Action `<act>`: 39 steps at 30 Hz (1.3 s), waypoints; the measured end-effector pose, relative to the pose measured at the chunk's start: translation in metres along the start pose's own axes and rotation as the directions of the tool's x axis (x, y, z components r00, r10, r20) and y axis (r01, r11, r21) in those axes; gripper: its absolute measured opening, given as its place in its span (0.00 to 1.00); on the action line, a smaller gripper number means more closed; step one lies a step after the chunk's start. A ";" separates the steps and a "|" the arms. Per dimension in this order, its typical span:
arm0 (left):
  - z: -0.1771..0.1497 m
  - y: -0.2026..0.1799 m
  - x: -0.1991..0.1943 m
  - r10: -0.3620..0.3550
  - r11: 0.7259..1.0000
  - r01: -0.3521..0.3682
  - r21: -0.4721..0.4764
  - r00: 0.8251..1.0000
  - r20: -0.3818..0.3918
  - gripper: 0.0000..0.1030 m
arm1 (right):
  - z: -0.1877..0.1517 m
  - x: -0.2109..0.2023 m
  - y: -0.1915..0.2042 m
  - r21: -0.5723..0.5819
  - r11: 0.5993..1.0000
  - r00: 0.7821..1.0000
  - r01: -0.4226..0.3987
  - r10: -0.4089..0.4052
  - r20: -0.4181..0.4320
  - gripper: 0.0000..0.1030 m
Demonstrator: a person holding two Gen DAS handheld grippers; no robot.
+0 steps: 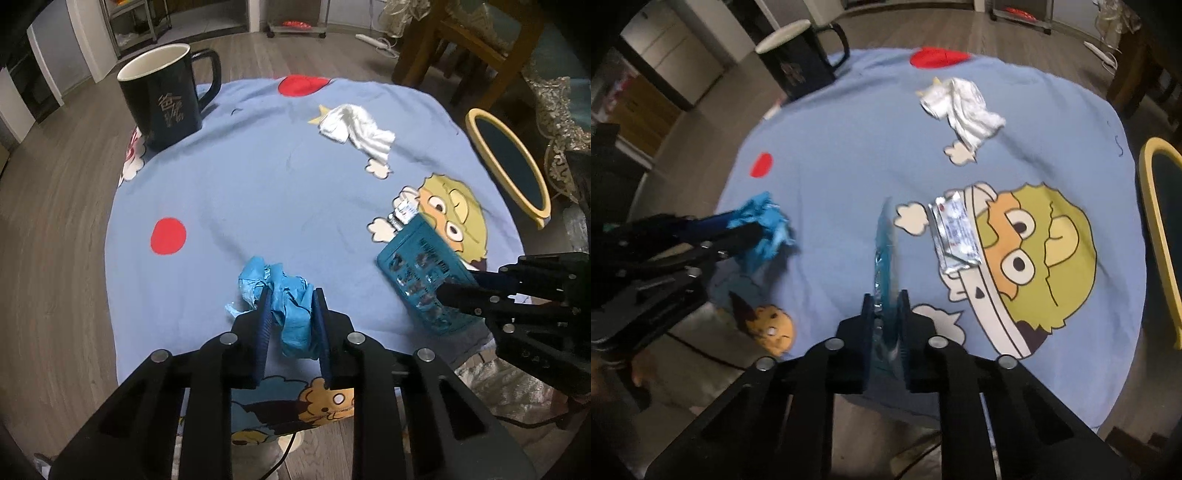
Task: Collect trash
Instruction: 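Grasp the blue crumpled paper with the left tool while the right tool grasps the blister pack, then carry the blister pack over the bin with the right tool while the left tool holds the paper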
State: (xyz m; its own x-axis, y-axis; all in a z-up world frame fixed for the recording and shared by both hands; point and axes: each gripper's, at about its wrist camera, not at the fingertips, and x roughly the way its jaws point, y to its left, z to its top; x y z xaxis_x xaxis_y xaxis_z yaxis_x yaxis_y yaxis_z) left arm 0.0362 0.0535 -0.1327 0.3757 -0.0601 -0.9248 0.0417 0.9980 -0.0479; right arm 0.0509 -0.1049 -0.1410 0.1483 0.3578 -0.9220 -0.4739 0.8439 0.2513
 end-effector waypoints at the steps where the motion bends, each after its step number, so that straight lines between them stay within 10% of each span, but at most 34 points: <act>1: 0.002 -0.002 -0.002 -0.002 1.000 0.002 0.005 1.000 0.010 0.20 | 0.000 -0.003 0.000 0.002 1.000 1.000 -0.002 0.002 0.010 0.11; 23: 0.069 -0.111 -0.055 -0.113 0.959 0.060 0.277 0.977 0.181 0.20 | 0.038 -0.150 -0.141 0.274 0.956 0.933 0.108 -0.192 0.305 0.11; 27: 0.088 -0.153 -0.059 -0.164 0.933 0.087 0.349 0.967 0.197 0.21 | 0.032 -0.164 -0.195 0.359 0.918 0.906 0.169 -0.288 0.310 0.11; 31: 0.101 -0.192 -0.056 -0.209 0.898 0.105 0.427 0.956 0.205 0.21 | 0.015 -0.158 -0.252 0.515 0.856 0.915 0.036 -0.236 0.328 0.11; 39: 0.120 -0.263 -0.023 -0.289 0.834 0.170 0.525 0.945 0.154 0.21 | -0.001 -0.148 -0.294 0.604 0.796 0.914 0.038 -0.272 0.301 0.11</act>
State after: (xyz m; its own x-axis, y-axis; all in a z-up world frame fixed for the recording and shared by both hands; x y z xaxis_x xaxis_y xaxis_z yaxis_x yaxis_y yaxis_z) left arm 0.1279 -0.2099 -0.0537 0.4854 -0.3486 -0.8018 0.5844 0.8114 0.0010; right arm 0.1673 -0.4069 -0.0784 0.5256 0.2174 -0.8225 0.1531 0.9269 0.3428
